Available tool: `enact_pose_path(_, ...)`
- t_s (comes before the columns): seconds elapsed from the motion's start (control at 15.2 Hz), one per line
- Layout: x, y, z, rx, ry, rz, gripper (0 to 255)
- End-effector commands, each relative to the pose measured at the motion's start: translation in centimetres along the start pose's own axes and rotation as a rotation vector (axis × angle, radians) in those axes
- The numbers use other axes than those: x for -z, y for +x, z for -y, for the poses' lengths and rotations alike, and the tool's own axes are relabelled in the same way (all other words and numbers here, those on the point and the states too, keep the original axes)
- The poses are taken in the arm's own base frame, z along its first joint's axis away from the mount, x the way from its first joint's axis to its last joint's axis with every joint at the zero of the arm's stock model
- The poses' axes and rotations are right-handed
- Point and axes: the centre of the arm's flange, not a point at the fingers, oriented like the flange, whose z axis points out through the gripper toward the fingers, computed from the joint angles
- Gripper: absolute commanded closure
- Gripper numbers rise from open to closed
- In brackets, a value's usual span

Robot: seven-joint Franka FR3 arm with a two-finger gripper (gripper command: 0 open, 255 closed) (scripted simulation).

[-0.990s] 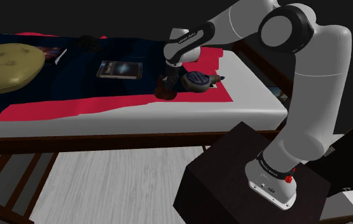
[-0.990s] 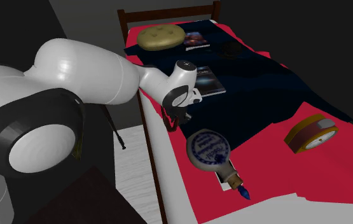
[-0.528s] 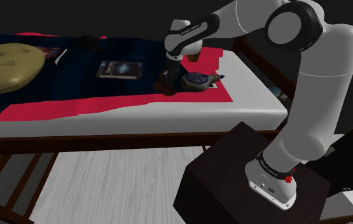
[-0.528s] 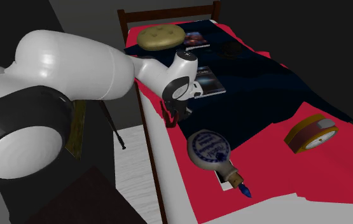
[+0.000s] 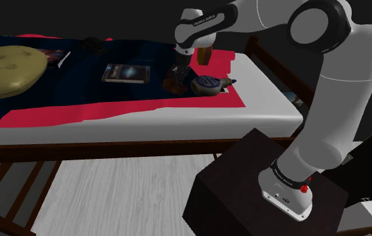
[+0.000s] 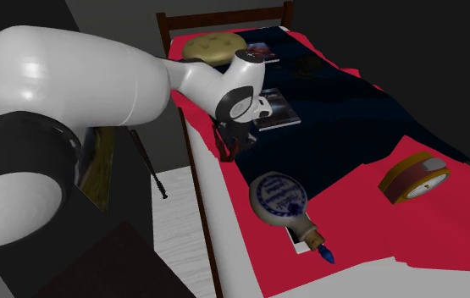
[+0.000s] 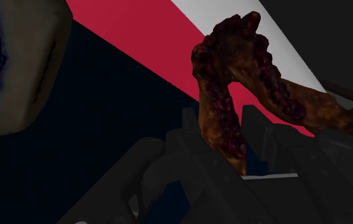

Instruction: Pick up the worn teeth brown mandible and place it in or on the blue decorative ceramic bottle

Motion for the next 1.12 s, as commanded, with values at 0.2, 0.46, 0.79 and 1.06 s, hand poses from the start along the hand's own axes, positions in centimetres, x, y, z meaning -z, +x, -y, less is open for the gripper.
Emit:
enact_pose_path(0.2,2.7,0.0,0.3,0.0,0.0,0.0,255)
enact_pose_path(0.46,4.8,0.1,0.6,0.0,0.0,0.0,255)
enact_pose_path(0.79,7.4,0.1,0.9,0.0,0.0,0.0,255)
enact_pose_path(1.06,9.5,0.1,1.1,0.0,0.0,0.0,255)
